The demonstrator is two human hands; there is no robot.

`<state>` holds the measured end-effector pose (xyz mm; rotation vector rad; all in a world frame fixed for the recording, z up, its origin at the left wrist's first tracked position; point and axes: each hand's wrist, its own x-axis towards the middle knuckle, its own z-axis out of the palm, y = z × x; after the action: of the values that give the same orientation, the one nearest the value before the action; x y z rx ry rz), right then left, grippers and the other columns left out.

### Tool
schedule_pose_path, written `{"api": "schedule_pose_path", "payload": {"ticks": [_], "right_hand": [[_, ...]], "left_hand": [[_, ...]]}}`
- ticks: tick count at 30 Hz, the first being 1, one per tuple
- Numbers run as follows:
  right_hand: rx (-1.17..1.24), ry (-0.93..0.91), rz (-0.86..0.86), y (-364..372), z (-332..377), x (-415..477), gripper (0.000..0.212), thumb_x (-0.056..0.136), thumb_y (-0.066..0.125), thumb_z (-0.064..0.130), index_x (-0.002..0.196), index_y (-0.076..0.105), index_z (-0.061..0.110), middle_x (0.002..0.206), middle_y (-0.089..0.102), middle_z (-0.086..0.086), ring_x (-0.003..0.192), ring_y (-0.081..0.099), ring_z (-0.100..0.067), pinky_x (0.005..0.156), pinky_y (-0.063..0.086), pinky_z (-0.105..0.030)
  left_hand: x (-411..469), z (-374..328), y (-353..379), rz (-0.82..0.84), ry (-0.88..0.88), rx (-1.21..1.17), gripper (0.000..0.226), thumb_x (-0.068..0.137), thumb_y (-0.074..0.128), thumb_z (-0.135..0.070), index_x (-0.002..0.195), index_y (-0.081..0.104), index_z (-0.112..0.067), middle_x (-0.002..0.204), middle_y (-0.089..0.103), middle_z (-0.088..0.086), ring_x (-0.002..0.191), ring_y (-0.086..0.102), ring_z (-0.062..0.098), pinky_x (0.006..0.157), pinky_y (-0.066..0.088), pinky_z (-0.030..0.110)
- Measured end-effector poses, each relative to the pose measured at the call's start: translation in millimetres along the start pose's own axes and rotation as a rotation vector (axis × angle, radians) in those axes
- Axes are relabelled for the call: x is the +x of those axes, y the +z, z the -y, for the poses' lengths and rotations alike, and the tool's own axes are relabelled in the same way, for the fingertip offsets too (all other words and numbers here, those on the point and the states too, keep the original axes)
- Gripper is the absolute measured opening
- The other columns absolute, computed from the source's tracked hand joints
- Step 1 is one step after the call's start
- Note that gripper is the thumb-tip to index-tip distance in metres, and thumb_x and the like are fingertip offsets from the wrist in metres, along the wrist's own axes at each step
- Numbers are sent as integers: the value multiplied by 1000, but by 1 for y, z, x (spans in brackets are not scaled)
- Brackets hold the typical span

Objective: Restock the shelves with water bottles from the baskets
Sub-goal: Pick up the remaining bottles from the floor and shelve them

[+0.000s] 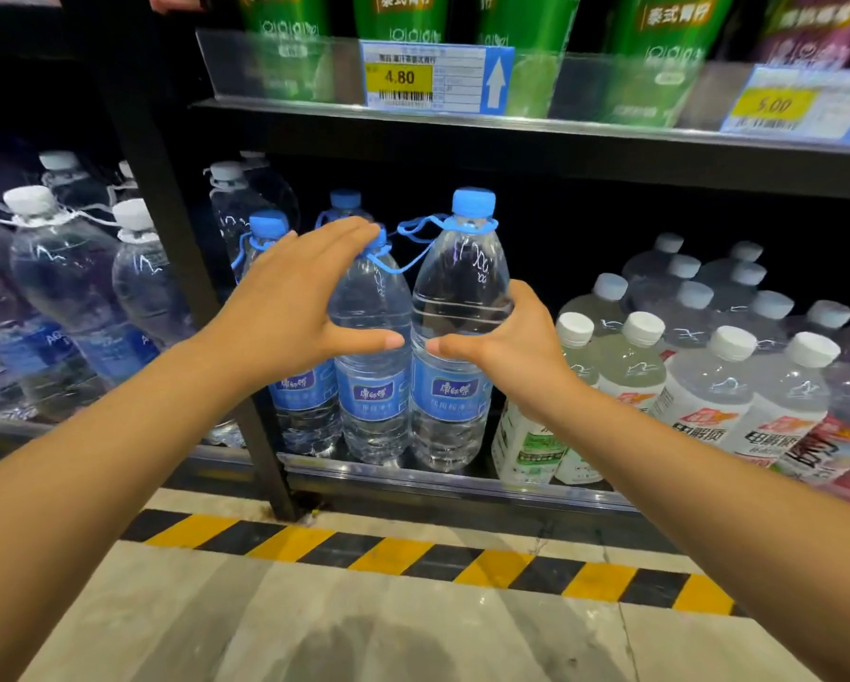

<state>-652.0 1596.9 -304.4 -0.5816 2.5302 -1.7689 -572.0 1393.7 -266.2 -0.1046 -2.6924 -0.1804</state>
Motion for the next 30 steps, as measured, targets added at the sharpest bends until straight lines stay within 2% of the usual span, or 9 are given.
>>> {"api": "schedule_pose_path", "payload": {"ticks": [5,9,13,16,19,23,25,28,30], "right_hand": [[-11,15,7,3,-8,3,77,62,90,20,122,42,15,113,58,1,102,59,-17,91,49,-32],[-13,59,43,12,-22,-2,80,64,89,17,127,39,13,117,57,-2,108,58,-19,90,46,-29],[-11,68,81,11,-29,-3,88,66,88,18,134,34,16,129,52,-2,118,53,-21,98,46,-35],[-9,54,110,9,-27,-7,92,69,86,16,139,28,20,131,49,2,117,50,-17,94,43,-29],[55,10,74,7,-19,-10,92,67,87,16,140,30,20,127,53,4,114,54,-13,96,46,-30],[28,-96,-17,-7,5,5,90,69,85,20,143,34,14,141,47,2,126,48,-12,104,42,-30],[-74,-99,24,-16,17,17,79,70,85,23,136,43,11,137,52,0,123,51,-14,101,45,-30],[-191,-42,143,-24,23,27,54,69,85,33,113,61,13,113,66,-1,104,63,-15,93,52,-38],[-217,-38,170,-25,19,31,52,65,85,40,107,64,16,104,69,0,97,65,-15,90,54,-43]], "left_hand": [[-3,-1,-1,0,-15,-116,105,62,59,-72,151,26,-26,158,23,-10,142,29,12,112,31,35],[-3,1,2,-2,-15,-127,105,61,56,-72,151,23,-28,159,19,-13,142,29,11,108,35,34],[-5,2,4,-27,-6,-128,101,67,67,-63,151,24,-29,158,21,-13,137,38,14,101,41,35],[-4,1,4,-46,-4,-133,98,68,69,-60,150,25,-29,157,23,-13,134,42,16,98,43,34],[-5,0,4,-56,1,-133,96,69,70,-59,150,26,-30,157,23,-14,133,43,15,98,43,33],[-5,1,2,-65,-1,-127,90,72,73,-54,148,28,-32,156,25,-15,133,43,14,100,42,33],[-3,0,3,-75,-14,-173,86,74,76,-47,146,31,-30,155,28,-13,132,44,15,101,42,34],[2,-4,8,-95,-49,-252,84,71,82,-37,141,37,-23,151,33,-9,129,45,17,99,40,30],[4,-12,13,-100,-98,-281,90,67,85,-34,139,34,-21,151,33,-11,128,43,16,95,38,27]]}}
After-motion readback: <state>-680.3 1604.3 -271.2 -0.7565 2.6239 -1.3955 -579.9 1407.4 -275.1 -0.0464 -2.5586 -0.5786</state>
